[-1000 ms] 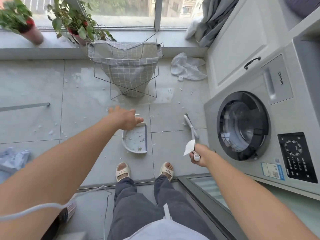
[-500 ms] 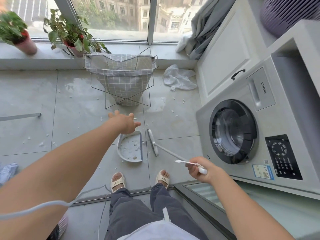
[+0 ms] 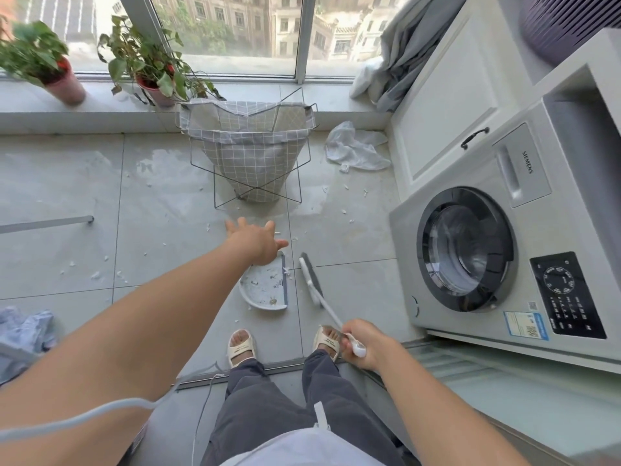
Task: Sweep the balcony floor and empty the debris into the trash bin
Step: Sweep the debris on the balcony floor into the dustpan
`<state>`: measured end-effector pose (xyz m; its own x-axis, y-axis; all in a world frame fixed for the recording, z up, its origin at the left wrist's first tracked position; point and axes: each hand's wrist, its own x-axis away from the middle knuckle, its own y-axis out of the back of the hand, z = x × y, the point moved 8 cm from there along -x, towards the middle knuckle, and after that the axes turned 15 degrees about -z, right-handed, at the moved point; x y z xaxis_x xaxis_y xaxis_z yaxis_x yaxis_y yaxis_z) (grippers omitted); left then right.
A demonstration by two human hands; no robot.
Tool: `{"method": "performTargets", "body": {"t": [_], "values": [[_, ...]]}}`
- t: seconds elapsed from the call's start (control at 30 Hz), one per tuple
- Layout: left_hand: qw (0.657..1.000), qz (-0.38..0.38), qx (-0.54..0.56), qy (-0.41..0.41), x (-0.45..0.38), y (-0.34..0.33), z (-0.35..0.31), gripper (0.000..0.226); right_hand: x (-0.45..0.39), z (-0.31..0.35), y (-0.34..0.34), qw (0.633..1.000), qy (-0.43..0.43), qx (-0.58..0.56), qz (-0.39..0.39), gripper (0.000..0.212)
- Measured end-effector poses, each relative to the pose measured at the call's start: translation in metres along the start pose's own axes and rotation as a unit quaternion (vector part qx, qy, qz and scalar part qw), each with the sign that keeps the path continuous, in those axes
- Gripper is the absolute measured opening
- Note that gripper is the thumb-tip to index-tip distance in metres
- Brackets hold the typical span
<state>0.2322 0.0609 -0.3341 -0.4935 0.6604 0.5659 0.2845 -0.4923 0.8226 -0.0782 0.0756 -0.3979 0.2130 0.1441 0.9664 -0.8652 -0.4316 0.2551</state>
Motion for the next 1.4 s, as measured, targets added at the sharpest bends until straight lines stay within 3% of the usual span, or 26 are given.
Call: {"method": "performTargets", "body": {"t": [0.07,0.17,0.23,0.33,0.47,0.57,0.63,0.7,0.83,0.93,1.07,1.23,1.4], "values": [[1.0,-0.002,0.003,-0.005,0.001,0.0,0.002,0.061,0.006,0.001,0.013,0.996,-0.03,-0.078,0.041,0.021],[1.0,-0.006,-0.008,-0.013,0.001,0.001,0.005,0.061,0.013,0.014,0.047,0.981,-0.041,-0.173,0.071,0.006],[1.0,-0.01,-0.012,-0.015,0.0,0.003,0.007,0.062,0.012,0.014,0.062,0.979,-0.043,-0.184,0.078,0.014],[1.0,-0.015,-0.01,-0.02,0.0,0.004,0.01,0.064,0.007,0.003,0.059,0.985,-0.032,-0.155,0.066,0.017],[1.0,-0.015,-0.007,-0.022,0.0,0.004,0.013,0.064,-0.007,-0.023,0.021,0.998,-0.005,-0.06,-0.008,0.02],[1.0,-0.004,-0.002,-0.023,0.002,0.003,0.015,0.066,-0.012,-0.035,-0.009,0.999,-0.014,-0.031,-0.006,0.023],[1.0,-0.005,-0.001,-0.029,0.003,0.001,0.017,0.066,-0.009,-0.035,-0.011,0.999,-0.024,-0.044,0.014,0.03],[0.999,-0.009,0.0,-0.034,0.003,0.001,0.02,0.064,0.001,-0.031,-0.003,0.993,-0.047,-0.094,0.054,0.018],[0.999,-0.011,0.003,-0.044,0.003,0.001,0.028,0.061,0.016,-0.025,0.033,0.985,-0.053,-0.14,0.081,0.018],[0.999,-0.017,0.009,-0.043,0.008,0.002,0.042,0.061,0.016,-0.027,0.046,0.983,-0.042,-0.16,0.083,0.011],[0.995,-0.052,0.051,-0.062,0.022,0.009,0.07,0.058,0.015,-0.025,0.043,0.976,-0.035,-0.208,0.061,0.02],[0.989,-0.095,0.09,-0.067,0.028,0.025,0.092,0.039,0.009,-0.028,0.022,0.986,-0.002,-0.169,0.002,0.023],[0.993,-0.068,0.051,-0.077,0.041,0.0,0.089,0.045,-0.01,-0.056,-0.031,0.996,-0.004,-0.085,-0.007,0.022]]}}
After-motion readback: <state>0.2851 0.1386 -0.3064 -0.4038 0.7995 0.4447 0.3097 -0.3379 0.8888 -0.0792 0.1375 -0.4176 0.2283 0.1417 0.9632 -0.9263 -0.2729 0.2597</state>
